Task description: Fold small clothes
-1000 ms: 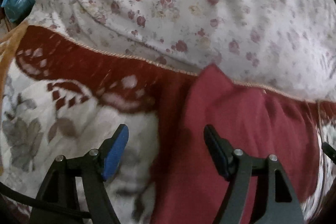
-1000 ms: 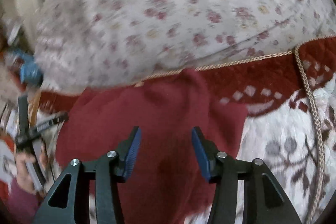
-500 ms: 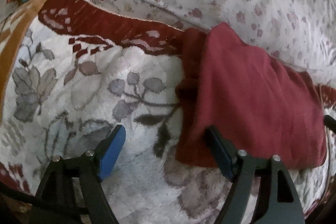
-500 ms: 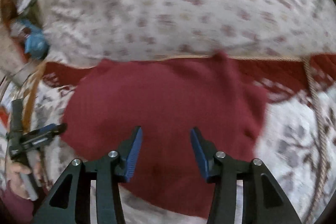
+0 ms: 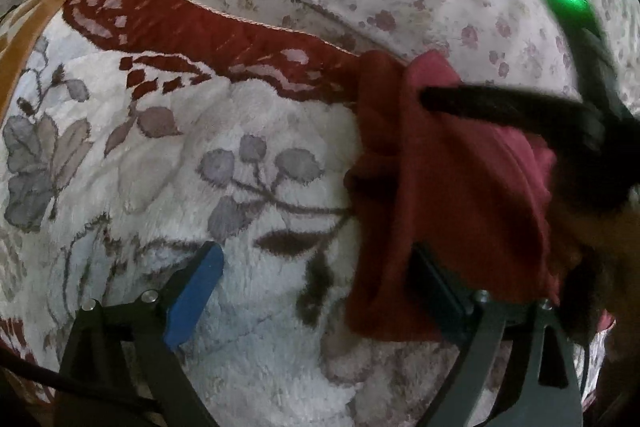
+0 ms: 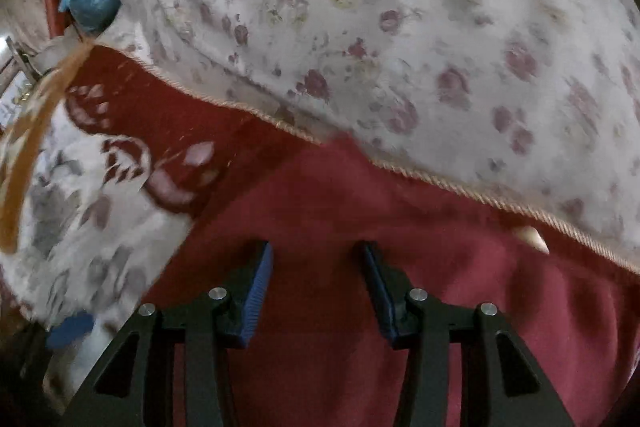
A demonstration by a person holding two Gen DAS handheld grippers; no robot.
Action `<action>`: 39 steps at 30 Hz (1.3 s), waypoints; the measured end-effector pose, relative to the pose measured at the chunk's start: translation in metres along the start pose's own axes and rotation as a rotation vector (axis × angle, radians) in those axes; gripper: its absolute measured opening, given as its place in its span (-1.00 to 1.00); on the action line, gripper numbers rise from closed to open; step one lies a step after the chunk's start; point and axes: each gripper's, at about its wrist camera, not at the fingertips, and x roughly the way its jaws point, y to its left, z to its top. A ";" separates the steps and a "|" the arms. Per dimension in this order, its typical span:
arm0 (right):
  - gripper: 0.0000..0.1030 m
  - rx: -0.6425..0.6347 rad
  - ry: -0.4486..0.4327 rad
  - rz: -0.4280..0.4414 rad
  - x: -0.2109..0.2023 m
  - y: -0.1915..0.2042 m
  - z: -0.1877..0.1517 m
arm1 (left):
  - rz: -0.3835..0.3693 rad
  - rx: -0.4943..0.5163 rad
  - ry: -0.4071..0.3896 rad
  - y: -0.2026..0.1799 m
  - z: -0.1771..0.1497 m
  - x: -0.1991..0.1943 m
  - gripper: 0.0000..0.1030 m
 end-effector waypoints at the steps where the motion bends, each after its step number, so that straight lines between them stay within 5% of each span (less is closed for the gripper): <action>1: -0.02 0.000 0.017 -0.012 0.010 0.002 0.007 | -0.001 0.000 0.001 0.000 0.001 0.001 0.82; 7: -0.02 0.009 0.037 -0.032 0.037 0.005 0.027 | -0.012 -0.005 0.007 0.003 0.003 0.002 0.83; 16: 0.10 0.123 -0.060 0.093 -0.026 -0.026 0.003 | -0.032 -0.036 0.006 0.006 0.003 -0.002 0.83; 22: 0.23 0.222 0.047 0.106 0.007 -0.040 0.002 | -0.032 -0.040 -0.006 0.005 0.001 -0.004 0.83; 26: 0.51 0.139 0.034 0.138 -0.004 -0.011 0.017 | -0.035 -0.051 -0.004 0.005 0.002 -0.002 0.85; 35: 0.63 -0.046 0.142 0.036 0.038 0.040 0.030 | -0.034 -0.049 -0.007 0.005 0.003 -0.001 0.88; 38: 0.59 -0.086 0.136 -0.002 0.041 0.046 0.028 | -0.031 -0.048 -0.010 0.005 0.003 -0.001 0.89; 39: 0.34 -0.091 0.128 -0.013 0.041 0.047 0.026 | -0.031 -0.049 -0.011 0.005 0.003 -0.001 0.89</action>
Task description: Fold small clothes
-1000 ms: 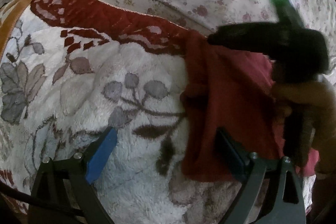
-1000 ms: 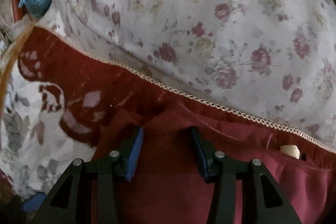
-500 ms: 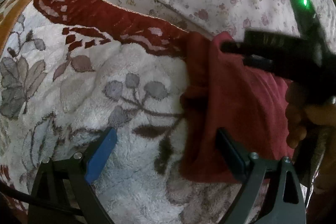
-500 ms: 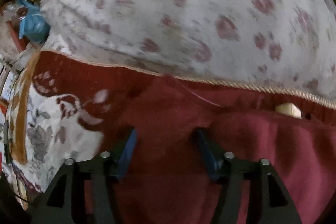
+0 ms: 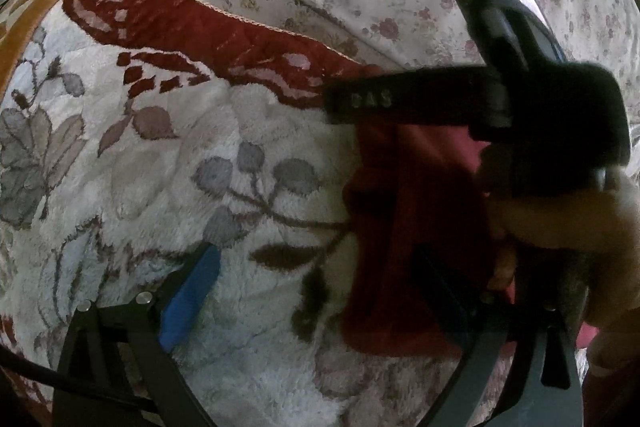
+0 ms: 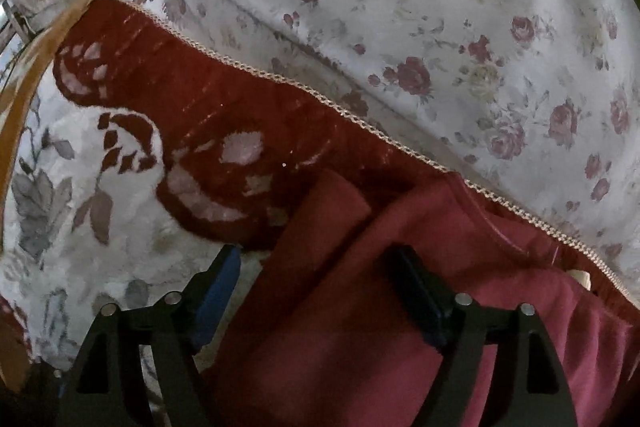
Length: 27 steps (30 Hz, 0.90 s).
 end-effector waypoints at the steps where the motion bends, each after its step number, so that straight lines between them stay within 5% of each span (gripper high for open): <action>1: 0.11 -0.004 -0.014 -0.030 -0.001 -0.001 -0.001 | -0.001 -0.002 -0.002 0.000 0.000 0.000 0.89; 3: -0.36 0.012 -0.045 -0.013 -0.008 -0.010 -0.005 | -0.011 -0.008 -0.007 -0.001 0.002 -0.001 0.89; 5: -0.58 0.054 -0.061 0.043 -0.018 -0.025 -0.009 | -0.043 -0.017 -0.018 -0.002 0.007 0.000 0.89; 13: -0.69 0.205 -0.155 0.262 -0.069 -0.080 -0.022 | -0.147 0.063 -0.075 -0.034 0.022 -0.002 0.89; 14: -0.69 0.217 -0.161 0.285 -0.074 -0.086 -0.024 | -0.162 0.063 -0.083 -0.035 0.024 -0.002 0.81; 18: -0.69 0.232 -0.152 0.312 -0.080 -0.091 -0.030 | -0.285 0.009 -0.027 -0.032 0.027 0.002 -0.22; 22: -0.67 0.215 -0.134 0.301 -0.076 -0.087 -0.030 | -0.276 0.038 -0.052 -0.036 0.025 -0.008 -0.47; 25: -0.22 0.233 -0.116 0.310 -0.076 -0.087 -0.025 | -0.278 0.049 -0.066 -0.038 0.024 -0.014 -0.56; 26: 0.23 0.235 -0.105 0.319 -0.076 -0.085 -0.022 | -0.274 0.055 -0.070 -0.039 0.024 -0.016 -0.58; 27: 0.44 0.233 -0.089 0.320 -0.074 -0.082 -0.019 | -0.270 0.060 -0.072 -0.039 0.024 -0.016 -0.58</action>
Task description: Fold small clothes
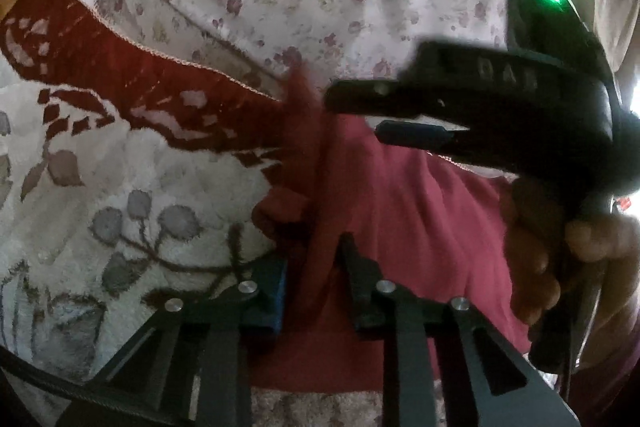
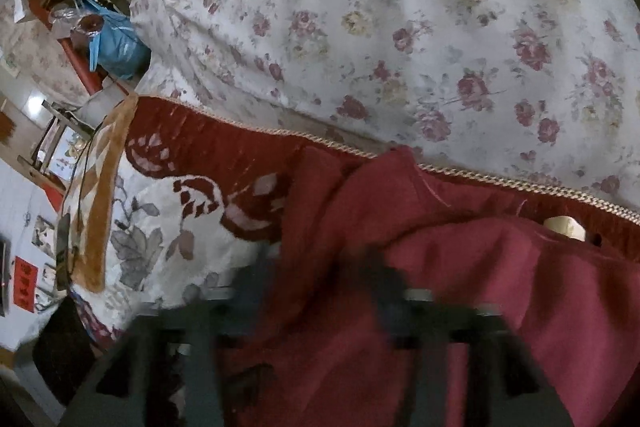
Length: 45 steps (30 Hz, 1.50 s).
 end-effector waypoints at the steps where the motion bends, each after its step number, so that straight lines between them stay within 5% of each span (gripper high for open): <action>1: 0.45 -0.007 0.014 -0.008 0.003 0.003 0.001 | 0.002 0.002 0.000 0.000 0.000 0.000 -0.58; 11: 0.62 -0.186 0.162 -0.201 0.073 0.039 0.010 | 0.028 0.016 0.013 0.003 -0.002 0.001 -0.58; 13: 0.50 -0.204 0.133 -0.236 0.077 0.037 0.007 | 0.033 0.009 0.021 0.005 -0.001 0.004 -0.58; 16: -0.01 -0.212 0.100 -0.263 0.075 0.030 0.002 | 0.041 0.015 0.025 0.004 -0.001 0.005 -0.58; 20: -0.46 -0.166 0.063 -0.194 0.055 0.020 -0.001 | 0.047 0.018 0.028 0.005 -0.001 0.008 -0.56; 23: -0.52 -0.130 0.039 -0.148 0.040 0.014 0.000 | 0.057 0.013 0.033 0.006 0.000 0.011 -0.37; 26: -0.55 -0.106 0.025 -0.121 0.031 0.010 0.000 | 0.073 -0.008 0.044 0.011 -0.002 0.014 0.18; 30: -0.59 -0.078 0.006 -0.091 0.019 0.007 -0.003 | 0.098 0.009 0.038 0.007 -0.007 0.013 0.21; 32: -0.60 -0.066 -0.004 -0.079 0.013 0.006 -0.005 | 0.101 0.030 0.041 0.003 -0.007 0.013 0.20; 36: -0.61 -0.040 -0.018 -0.061 0.001 0.002 -0.007 | 0.087 0.029 0.046 -0.004 -0.008 0.010 -0.30; 45: -0.63 -0.020 -0.040 -0.049 -0.024 -0.003 -0.013 | 0.096 0.026 0.013 -0.018 -0.011 -0.005 -0.61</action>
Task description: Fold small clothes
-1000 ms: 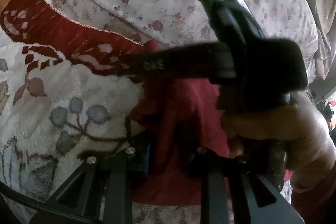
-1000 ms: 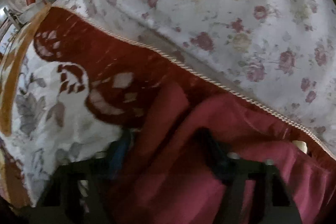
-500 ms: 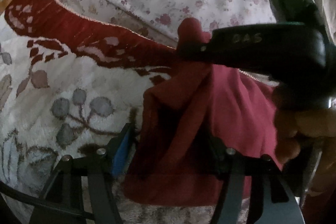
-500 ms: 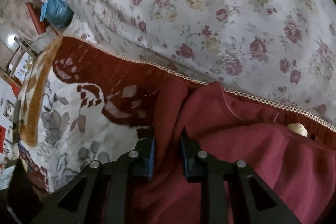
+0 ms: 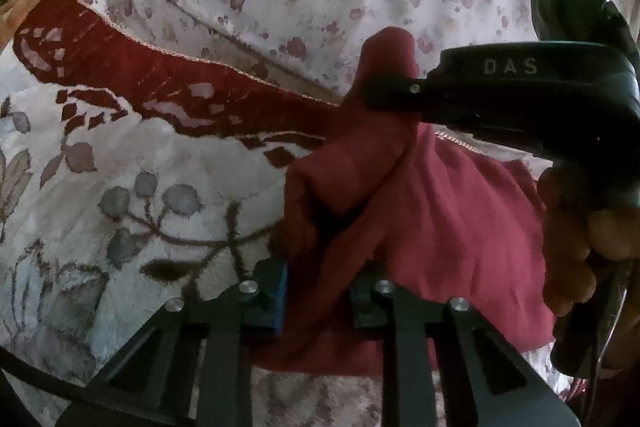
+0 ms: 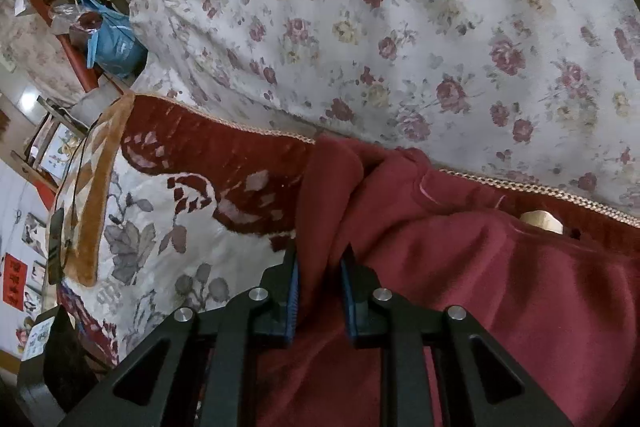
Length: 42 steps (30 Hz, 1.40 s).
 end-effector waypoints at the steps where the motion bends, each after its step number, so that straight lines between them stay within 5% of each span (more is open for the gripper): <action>1: -0.63 0.001 -0.002 0.000 -0.003 -0.001 0.000 | -0.002 0.000 -0.003 -0.002 0.000 -0.002 -0.62; 16: -0.64 -0.037 -0.064 -0.035 -0.083 -0.022 0.000 | -0.133 0.104 -0.006 -0.087 0.003 -0.042 -0.74; 31: -0.67 0.087 -0.125 -0.107 -0.171 -0.142 -0.043 | -0.230 0.323 0.078 -0.231 -0.024 -0.016 -0.74; 42: -0.67 0.264 -0.090 -0.145 -0.159 -0.227 -0.083 | -0.213 0.399 0.174 -0.274 -0.056 0.031 -0.72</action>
